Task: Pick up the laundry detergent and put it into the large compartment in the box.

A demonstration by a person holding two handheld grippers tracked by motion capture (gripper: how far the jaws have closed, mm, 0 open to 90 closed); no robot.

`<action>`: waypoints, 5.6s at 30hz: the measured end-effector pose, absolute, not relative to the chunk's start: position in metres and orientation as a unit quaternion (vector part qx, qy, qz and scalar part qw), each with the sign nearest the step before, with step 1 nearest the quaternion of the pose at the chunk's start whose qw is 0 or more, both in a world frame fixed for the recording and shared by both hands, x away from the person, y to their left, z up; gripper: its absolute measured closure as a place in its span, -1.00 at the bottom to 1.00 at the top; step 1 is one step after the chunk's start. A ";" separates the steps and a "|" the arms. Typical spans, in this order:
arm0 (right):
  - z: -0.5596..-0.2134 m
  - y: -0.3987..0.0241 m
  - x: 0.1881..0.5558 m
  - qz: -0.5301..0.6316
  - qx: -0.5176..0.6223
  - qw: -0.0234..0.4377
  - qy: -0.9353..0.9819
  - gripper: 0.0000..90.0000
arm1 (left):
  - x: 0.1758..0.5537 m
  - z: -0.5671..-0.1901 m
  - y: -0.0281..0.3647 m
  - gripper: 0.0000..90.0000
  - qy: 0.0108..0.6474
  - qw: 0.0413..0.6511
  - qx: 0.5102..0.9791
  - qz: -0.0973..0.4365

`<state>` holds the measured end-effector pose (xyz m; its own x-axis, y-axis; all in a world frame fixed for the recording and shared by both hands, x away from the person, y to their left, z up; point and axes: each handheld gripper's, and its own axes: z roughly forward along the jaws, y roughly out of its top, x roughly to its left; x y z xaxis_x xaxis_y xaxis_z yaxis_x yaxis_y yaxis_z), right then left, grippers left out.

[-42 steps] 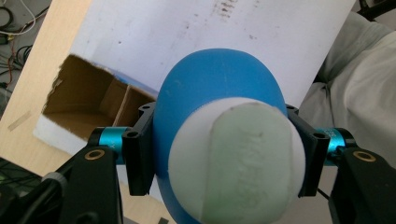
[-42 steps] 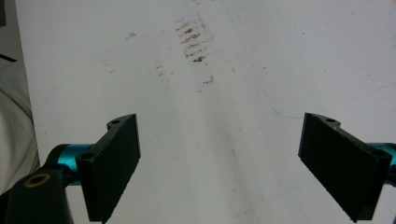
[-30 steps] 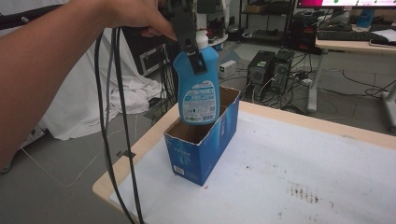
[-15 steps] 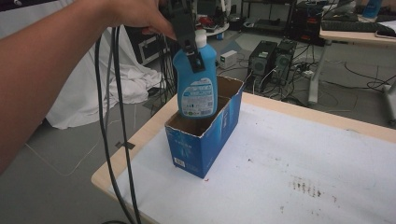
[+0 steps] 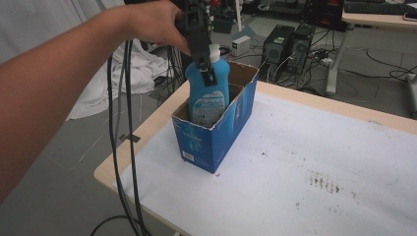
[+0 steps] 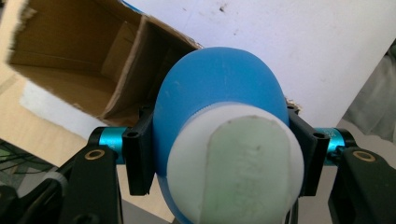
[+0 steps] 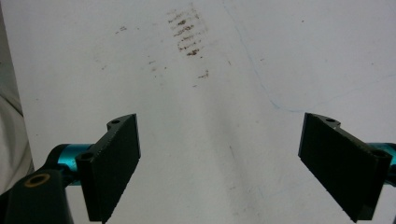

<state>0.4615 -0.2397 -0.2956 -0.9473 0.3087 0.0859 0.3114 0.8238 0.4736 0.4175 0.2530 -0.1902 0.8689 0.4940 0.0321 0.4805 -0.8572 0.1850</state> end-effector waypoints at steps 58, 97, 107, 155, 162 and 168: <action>-0.310 -0.237 0.460 -0.229 -0.170 0.014 -0.958 -0.73 | 0.431 -0.261 0.260 -0.46 0.304 0.096 0.947 0.034; -0.294 -0.242 0.446 -0.246 -0.170 -0.010 -0.954 -0.73 | 0.413 -0.163 0.179 -0.70 0.241 0.184 0.948 0.094; -0.291 -0.244 0.443 -0.249 -0.170 -0.012 -0.954 -0.73 | 0.418 -0.175 0.150 -0.97 0.217 0.159 0.960 0.081; -0.301 -0.245 0.442 -0.252 -0.169 0.002 -0.953 -0.73 | 0.450 -0.269 0.016 -0.96 0.137 0.114 0.983 0.040; -0.305 -0.247 0.442 -0.253 -0.172 0.003 -0.952 -0.73 | 0.449 -0.276 0.009 -0.96 0.127 0.112 0.985 0.036; -0.305 -0.246 0.442 -0.251 -0.170 0.004 -0.953 -0.73 | 0.448 -0.279 0.009 -0.96 0.127 0.114 0.985 0.033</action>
<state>0.4415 -0.2457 -0.3053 -0.9421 0.3221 0.0928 0.3261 0.8162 0.4769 0.4477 0.0085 -0.2786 0.9656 0.2577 0.0352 0.2428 -0.9416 0.2332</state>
